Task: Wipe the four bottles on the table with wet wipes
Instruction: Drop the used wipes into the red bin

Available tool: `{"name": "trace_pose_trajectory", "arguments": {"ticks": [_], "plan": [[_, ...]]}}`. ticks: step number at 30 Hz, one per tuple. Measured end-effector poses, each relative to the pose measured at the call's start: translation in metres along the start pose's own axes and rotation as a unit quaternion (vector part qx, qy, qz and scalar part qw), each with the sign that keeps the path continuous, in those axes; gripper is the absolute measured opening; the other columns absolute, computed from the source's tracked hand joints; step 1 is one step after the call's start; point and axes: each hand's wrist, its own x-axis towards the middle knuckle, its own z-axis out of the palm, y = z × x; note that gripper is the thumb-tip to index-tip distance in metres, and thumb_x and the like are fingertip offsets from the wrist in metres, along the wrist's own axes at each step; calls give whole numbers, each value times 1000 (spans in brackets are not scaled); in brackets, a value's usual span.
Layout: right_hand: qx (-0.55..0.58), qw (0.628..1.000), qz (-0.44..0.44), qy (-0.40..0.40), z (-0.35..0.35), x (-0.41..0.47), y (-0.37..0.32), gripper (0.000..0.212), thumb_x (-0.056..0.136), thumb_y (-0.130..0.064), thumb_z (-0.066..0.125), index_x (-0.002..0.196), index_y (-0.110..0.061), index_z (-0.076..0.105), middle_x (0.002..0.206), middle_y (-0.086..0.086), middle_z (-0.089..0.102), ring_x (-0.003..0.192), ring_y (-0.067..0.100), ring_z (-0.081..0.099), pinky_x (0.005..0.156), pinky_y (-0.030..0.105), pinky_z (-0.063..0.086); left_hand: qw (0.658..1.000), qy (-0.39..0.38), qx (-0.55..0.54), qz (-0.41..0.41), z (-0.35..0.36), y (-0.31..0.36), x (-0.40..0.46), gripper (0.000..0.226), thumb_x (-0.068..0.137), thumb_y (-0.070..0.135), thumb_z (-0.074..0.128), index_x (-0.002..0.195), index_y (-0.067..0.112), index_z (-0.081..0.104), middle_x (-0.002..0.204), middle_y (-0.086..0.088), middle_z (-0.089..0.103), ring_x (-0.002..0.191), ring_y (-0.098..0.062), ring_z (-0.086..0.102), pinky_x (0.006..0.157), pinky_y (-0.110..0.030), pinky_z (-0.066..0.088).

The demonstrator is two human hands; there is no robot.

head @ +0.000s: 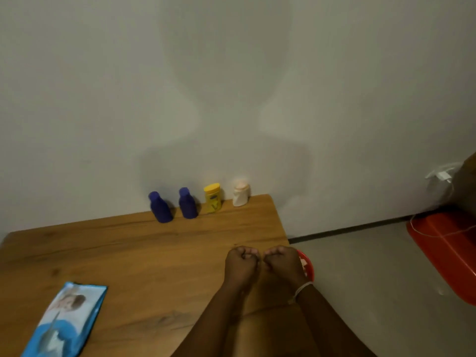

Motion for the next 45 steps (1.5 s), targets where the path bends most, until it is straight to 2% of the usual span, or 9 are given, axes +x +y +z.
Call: {"name": "trace_pose_trajectory", "arguments": {"ticks": [8, 13, 16, 22, 29, 34, 38, 42, 45], "plan": [[-2, 989, 1, -148, 208, -80, -66, 13, 85, 8, 63, 74, 3, 62, 58, 15, 58, 37, 11, 53, 42, 21, 44, 986, 141, 66, 64, -258, -14, -55, 16, 83, 4, 61, 75, 17, 67, 65, 9, 67, 55, 5, 58, 60, -12, 44], [-77, 975, 1, -208, 342, -122, -56, 37, 82, -40, 75, 63, -13, 58, 51, 4, 62, 52, 21, 61, 62, 39, 54, 915, 372, 158, 21, -420, -87, -104, 10, 81, 10, 67, 73, 12, 63, 72, -2, 65, 70, -24, 61, 64, -22, 41], [-125, 970, 0, -207, 392, -123, -25, 55, 63, -69, 69, 66, -15, 59, 63, 6, 71, 69, 29, 72, 72, 42, 59, 906, 353, 215, -91, -469, -135, -121, 22, 80, 28, 76, 89, 11, 65, 94, -12, 64, 91, -33, 62, 79, -35, 47], [-126, 970, 25, -208, 431, -118, 0, 57, 53, -66, 71, 84, -19, 61, 84, 5, 75, 74, 25, 75, 71, 51, 61, 947, 242, 184, -101, -468, -167, -118, 23, 88, 33, 71, 86, 10, 69, 82, -3, 68, 85, -23, 66, 77, -35, 51], [-130, 983, 13, -130, 426, -117, -69, 4, 76, -14, 69, 76, -15, 65, 83, 8, 72, 79, 26, 71, 70, 46, 62, 962, 217, 150, -73, -450, -133, -68, 5, 88, 28, 70, 89, 24, 72, 92, 5, 72, 87, -14, 67, 74, -27, 52], [-106, 991, -6, -85, 417, -82, -112, 9, 80, -9, 64, 74, -16, 64, 83, 9, 71, 79, 25, 68, 72, 42, 61, 965, 231, 115, -37, -444, -90, -18, 30, 91, 6, 55, 73, 29, 63, 79, 10, 66, 74, -6, 60, 60, -19, 42], [-67, 994, -40, -71, 416, -48, -127, 16, 86, -7, 64, 101, -10, 68, 97, 5, 70, 87, 18, 66, 63, 23, 55, 973, 216, 83, 1, -442, -74, 16, 28, 90, 0, 57, 75, 23, 61, 79, 7, 65, 74, -5, 60, 58, -8, 39], [-43, 993, -37, -102, 413, -21, -123, 19, 89, -6, 60, 105, -14, 69, 108, 4, 72, 97, 19, 70, 83, 40, 62, 977, 193, 89, 5, -440, -82, 30, 14, 88, 3, 65, 87, 16, 59, 79, 2, 60, 78, -15, 59, 60, -9, 39], [-63, 991, -44, -112, 406, -16, -111, 23, 87, -7, 60, 106, -12, 70, 108, 5, 72, 100, 19, 67, 90, 38, 58, 979, 165, 123, -9, -439, -99, 27, 20, 89, 10, 67, 107, 12, 59, 105, -4, 63, 91, -13, 61, 67, -9, 45]]}}
